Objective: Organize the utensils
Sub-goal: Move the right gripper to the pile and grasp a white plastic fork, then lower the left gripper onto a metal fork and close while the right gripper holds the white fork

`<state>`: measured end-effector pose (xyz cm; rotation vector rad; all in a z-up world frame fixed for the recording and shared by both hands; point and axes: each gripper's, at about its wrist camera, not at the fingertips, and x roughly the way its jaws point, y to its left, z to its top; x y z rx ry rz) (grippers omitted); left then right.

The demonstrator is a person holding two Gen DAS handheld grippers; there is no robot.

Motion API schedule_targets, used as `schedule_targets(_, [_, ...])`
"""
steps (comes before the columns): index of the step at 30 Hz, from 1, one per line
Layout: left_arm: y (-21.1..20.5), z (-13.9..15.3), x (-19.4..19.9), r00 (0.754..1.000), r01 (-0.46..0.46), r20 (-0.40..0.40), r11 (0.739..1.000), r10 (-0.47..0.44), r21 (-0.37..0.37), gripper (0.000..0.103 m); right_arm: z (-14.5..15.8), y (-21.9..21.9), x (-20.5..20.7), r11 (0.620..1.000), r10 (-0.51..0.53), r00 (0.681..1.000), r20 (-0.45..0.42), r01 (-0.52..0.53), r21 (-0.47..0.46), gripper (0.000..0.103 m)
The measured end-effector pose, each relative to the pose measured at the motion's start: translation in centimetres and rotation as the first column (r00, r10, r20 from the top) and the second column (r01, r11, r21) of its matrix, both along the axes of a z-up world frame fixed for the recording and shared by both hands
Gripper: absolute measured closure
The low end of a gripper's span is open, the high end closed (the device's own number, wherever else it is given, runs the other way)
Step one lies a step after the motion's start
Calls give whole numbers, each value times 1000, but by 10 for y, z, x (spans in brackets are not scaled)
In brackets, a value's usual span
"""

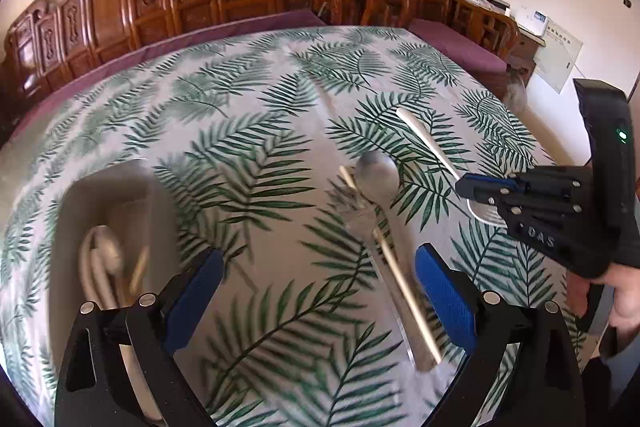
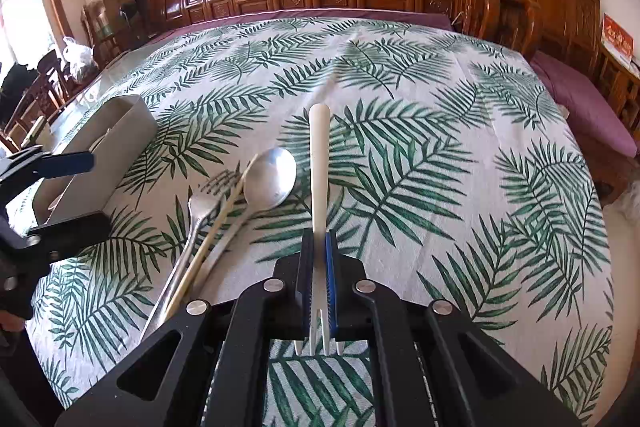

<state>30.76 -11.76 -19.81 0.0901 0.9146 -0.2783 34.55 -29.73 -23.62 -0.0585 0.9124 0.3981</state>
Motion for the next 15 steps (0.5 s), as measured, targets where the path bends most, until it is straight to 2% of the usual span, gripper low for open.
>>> schedule_targets(6, [-13,-20,26,998,-8,-66,999,4,-48,23,-3,-11,1,999,-14,1000,-12,15,37,96])
schedule_targets(13, [-16,-39,48,988,-58,-146,991,40,-119,37,-3,-14,0,998,-11,1000,-17,12,62,96])
schedule_targets(15, [-15,-43,52,985,-74,-167,988,51,-138,45,-1,-16,0,997,-13,1000,-15,14,72,96])
